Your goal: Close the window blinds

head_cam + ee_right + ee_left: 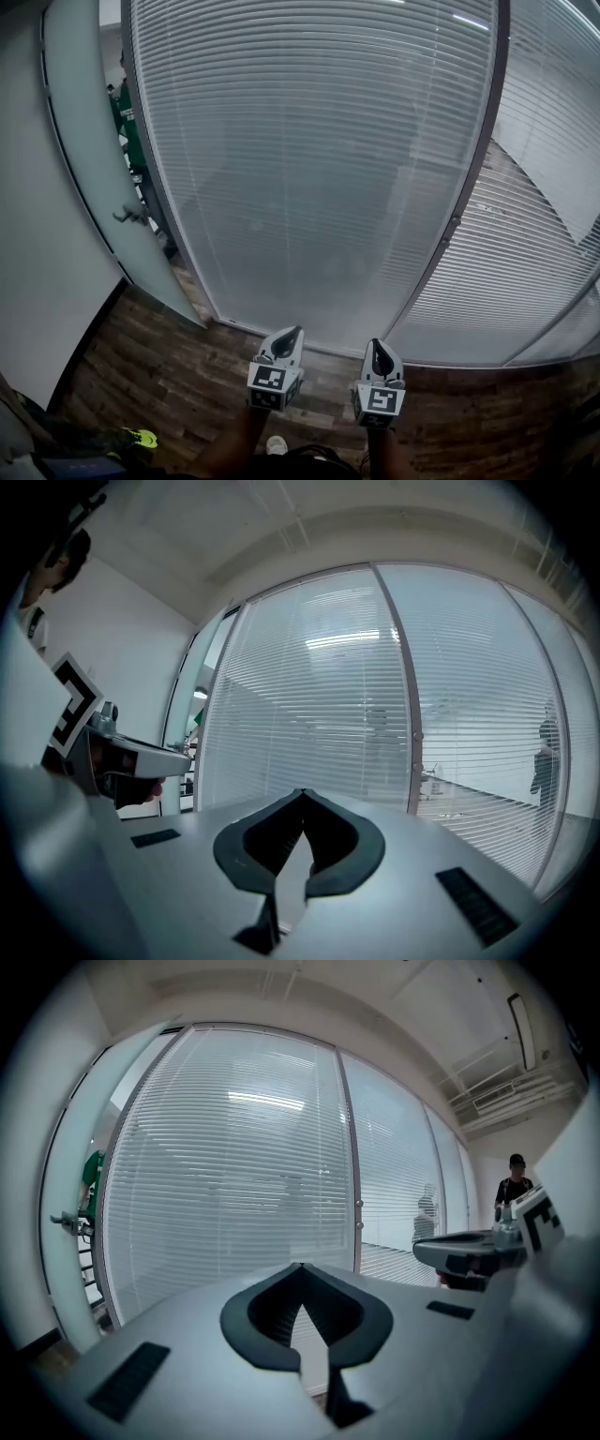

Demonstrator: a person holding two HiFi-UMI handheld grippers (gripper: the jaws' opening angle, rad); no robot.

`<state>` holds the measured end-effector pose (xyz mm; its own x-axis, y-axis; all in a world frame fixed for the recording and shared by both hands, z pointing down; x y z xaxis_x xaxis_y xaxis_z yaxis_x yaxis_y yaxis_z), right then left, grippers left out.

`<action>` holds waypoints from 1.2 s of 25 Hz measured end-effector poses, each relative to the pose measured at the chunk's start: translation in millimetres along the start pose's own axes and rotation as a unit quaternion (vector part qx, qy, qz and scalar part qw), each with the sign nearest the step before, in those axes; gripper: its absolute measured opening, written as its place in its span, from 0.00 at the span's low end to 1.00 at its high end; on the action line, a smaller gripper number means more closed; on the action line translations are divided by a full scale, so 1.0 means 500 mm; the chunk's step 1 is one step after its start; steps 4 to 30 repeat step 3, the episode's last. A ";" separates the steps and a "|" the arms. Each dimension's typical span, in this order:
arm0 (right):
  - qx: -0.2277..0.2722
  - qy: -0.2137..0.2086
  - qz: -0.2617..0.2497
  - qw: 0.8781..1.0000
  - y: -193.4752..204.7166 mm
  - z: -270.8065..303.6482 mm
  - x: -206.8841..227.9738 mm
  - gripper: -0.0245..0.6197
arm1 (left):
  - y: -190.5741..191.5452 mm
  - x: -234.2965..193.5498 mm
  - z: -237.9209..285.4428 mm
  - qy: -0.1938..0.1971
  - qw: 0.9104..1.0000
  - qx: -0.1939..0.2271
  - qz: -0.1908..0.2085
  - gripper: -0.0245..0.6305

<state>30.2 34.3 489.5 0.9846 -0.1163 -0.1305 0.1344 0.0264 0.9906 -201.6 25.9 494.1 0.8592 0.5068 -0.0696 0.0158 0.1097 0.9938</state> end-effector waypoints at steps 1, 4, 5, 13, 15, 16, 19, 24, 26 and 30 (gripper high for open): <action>0.001 0.000 0.001 1.000 0.000 -0.001 -0.002 0.04 | -0.002 -0.002 -0.002 0.002 1.000 0.001 0.002 0.03; 0.002 0.002 0.002 1.000 -0.002 -0.002 -0.007 0.04 | -0.009 -0.004 -0.007 0.005 1.000 -0.004 0.005 0.03; 0.002 0.002 0.002 1.000 -0.002 -0.002 -0.007 0.04 | -0.009 -0.004 -0.007 0.005 1.000 -0.004 0.005 0.03; 0.002 0.002 0.002 1.000 -0.002 -0.002 -0.007 0.04 | -0.009 -0.004 -0.007 0.005 1.000 -0.004 0.005 0.03; 0.002 0.002 0.002 1.000 -0.002 -0.002 -0.007 0.04 | -0.009 -0.004 -0.007 0.005 1.000 -0.004 0.005 0.03; 0.002 0.002 0.002 1.000 -0.002 -0.002 -0.007 0.04 | -0.009 -0.004 -0.007 0.005 1.000 -0.004 0.005 0.03; 0.002 0.002 0.002 1.000 -0.002 -0.002 -0.007 0.04 | -0.009 -0.004 -0.007 0.005 1.000 -0.004 0.005 0.03; 0.002 0.002 0.002 1.000 -0.002 -0.002 -0.007 0.04 | -0.009 -0.004 -0.007 0.005 1.000 -0.004 0.005 0.03; 0.002 0.002 0.002 1.000 -0.002 -0.002 -0.007 0.04 | -0.009 -0.004 -0.007 0.005 1.000 -0.004 0.005 0.03; 0.002 0.002 0.002 1.000 -0.002 -0.002 -0.007 0.04 | -0.009 -0.004 -0.007 0.005 1.000 -0.004 0.005 0.03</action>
Point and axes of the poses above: the fingertips, and each gripper's own axes: z forward along the fingers, x to its right, y out of its underside, the point moved 10 cm from there along -z, backward along the fingers, and after that the axes turned 11 degrees about y, right-handed, at the moved point
